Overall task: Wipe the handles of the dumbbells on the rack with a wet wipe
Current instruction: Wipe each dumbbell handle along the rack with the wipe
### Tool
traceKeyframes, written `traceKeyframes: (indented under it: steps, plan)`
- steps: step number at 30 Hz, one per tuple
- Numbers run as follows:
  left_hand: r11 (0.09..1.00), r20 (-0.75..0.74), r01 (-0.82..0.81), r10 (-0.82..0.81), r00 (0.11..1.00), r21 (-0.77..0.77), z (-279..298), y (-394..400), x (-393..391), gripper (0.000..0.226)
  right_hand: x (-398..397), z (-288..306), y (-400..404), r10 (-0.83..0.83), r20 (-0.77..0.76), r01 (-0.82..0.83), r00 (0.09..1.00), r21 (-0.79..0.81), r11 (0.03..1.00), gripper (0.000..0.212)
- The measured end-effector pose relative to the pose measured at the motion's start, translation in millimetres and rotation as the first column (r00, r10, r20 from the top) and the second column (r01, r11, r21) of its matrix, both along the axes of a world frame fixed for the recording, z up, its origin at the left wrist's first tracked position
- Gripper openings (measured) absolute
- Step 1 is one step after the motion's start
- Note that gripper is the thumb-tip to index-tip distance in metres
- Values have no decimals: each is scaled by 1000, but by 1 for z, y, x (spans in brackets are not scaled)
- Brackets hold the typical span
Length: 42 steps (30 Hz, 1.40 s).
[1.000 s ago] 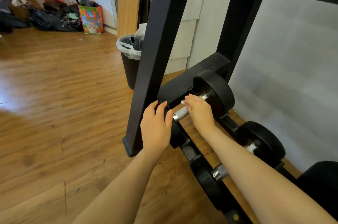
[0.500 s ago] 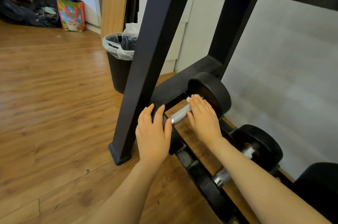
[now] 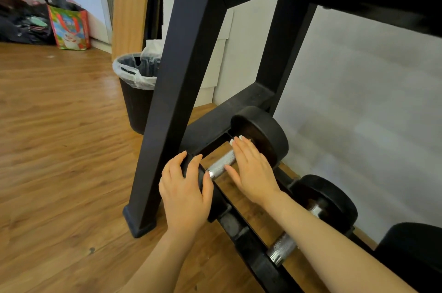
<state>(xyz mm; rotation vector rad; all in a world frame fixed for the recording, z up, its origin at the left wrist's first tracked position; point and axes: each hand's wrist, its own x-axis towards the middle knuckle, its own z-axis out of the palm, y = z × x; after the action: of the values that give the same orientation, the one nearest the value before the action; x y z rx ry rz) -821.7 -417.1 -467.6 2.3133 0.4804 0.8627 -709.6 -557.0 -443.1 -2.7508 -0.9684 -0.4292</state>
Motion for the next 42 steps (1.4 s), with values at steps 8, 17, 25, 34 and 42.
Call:
traceKeyframes:
  steps: [8,17,25,34,42]
  plan:
    - [1000,59,3,-5,998,22,-2,2,1,45,6,9,1,50,-41,-55,998,-126,991,72]
    - [1000,63,-1,-1,998,25,-1,2,1,46,9,19,3,121,-32,-125,992,-205,971,75]
    - [1000,56,5,-5,998,6,1,1,3,48,12,21,2,125,-27,-128,992,-217,968,76]
    - [1000,62,5,-4,998,-20,1,0,3,47,5,10,11,129,-1,-127,992,-174,977,70]
    - [1000,72,3,-1,997,-29,0,0,4,46,9,10,10,118,75,-103,990,-179,978,57]
